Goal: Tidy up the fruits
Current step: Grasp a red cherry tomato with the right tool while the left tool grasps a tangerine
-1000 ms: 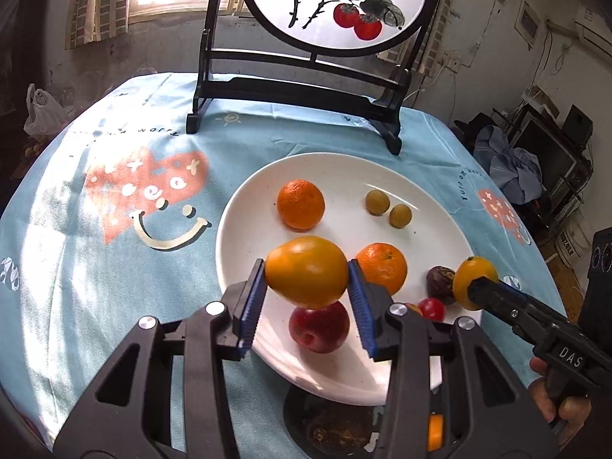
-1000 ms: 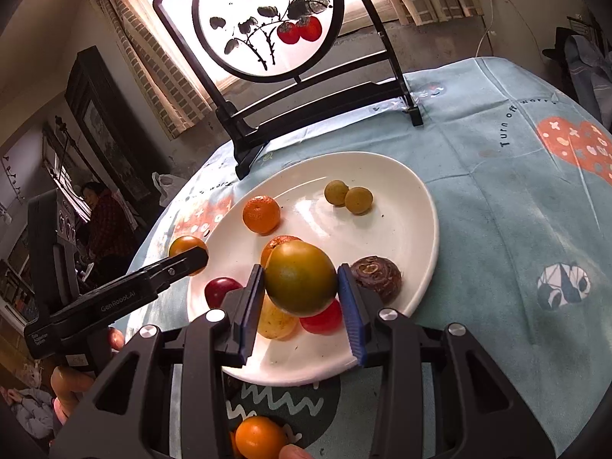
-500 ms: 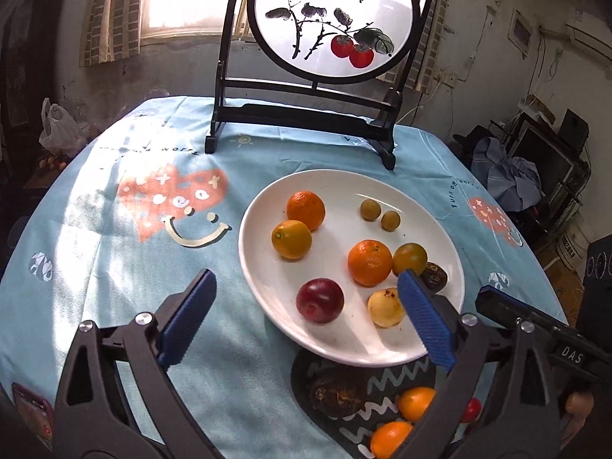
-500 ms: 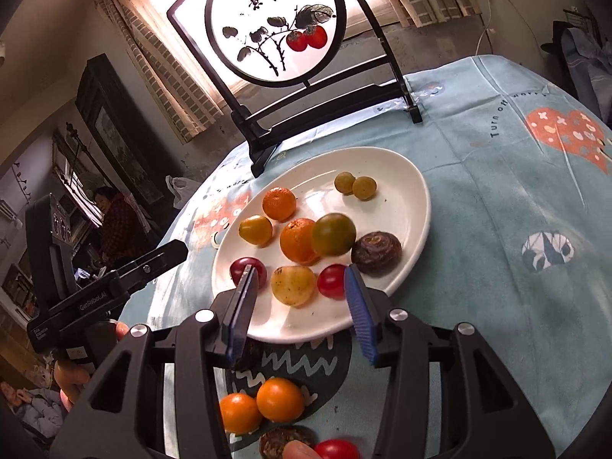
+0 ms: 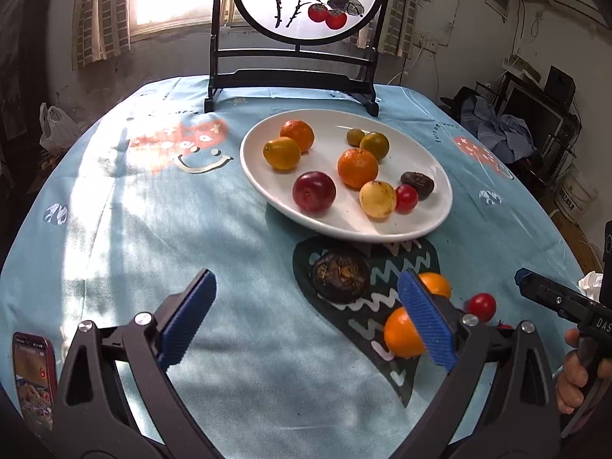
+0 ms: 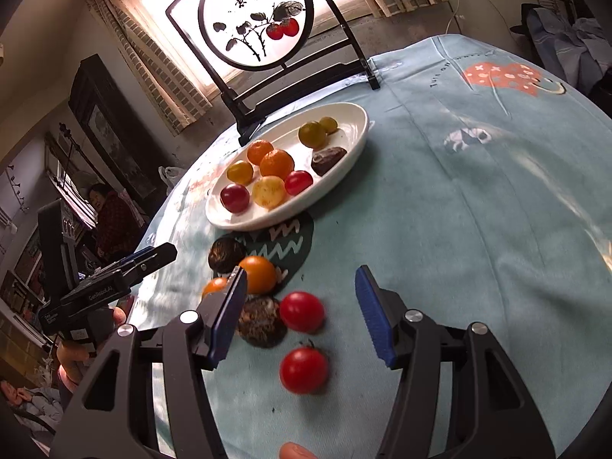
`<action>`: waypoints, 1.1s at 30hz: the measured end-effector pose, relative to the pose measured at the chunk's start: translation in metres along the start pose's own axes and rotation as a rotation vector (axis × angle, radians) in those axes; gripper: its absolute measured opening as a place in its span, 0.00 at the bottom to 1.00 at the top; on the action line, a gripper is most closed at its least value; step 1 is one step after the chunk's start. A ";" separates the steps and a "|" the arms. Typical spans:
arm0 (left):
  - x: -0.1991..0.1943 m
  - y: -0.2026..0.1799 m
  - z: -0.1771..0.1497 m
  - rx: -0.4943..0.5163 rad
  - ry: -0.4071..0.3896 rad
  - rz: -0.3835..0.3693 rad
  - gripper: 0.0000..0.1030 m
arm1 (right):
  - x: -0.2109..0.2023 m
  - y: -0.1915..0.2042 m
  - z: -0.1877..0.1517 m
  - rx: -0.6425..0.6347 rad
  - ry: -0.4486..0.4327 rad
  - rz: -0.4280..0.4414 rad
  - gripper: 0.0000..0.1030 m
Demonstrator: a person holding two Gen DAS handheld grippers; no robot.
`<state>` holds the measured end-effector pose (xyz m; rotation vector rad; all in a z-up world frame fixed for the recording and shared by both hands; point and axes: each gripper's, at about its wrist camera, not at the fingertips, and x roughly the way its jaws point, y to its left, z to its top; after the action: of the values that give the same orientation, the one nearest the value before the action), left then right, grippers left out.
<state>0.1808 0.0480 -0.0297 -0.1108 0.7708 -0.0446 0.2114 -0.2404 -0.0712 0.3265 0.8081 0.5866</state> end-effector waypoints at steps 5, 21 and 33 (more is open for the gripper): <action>-0.004 0.001 -0.016 0.005 0.011 -0.002 0.95 | -0.014 0.005 -0.018 -0.029 0.025 -0.006 0.57; -0.008 0.010 -0.018 -0.032 0.007 0.007 0.95 | 0.020 0.038 -0.038 -0.265 0.215 -0.227 0.47; -0.006 -0.038 -0.030 0.198 0.020 -0.121 0.86 | -0.006 0.010 -0.031 -0.093 0.101 -0.097 0.28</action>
<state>0.1561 0.0079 -0.0426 0.0314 0.7748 -0.2363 0.1813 -0.2344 -0.0832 0.1723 0.8861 0.5507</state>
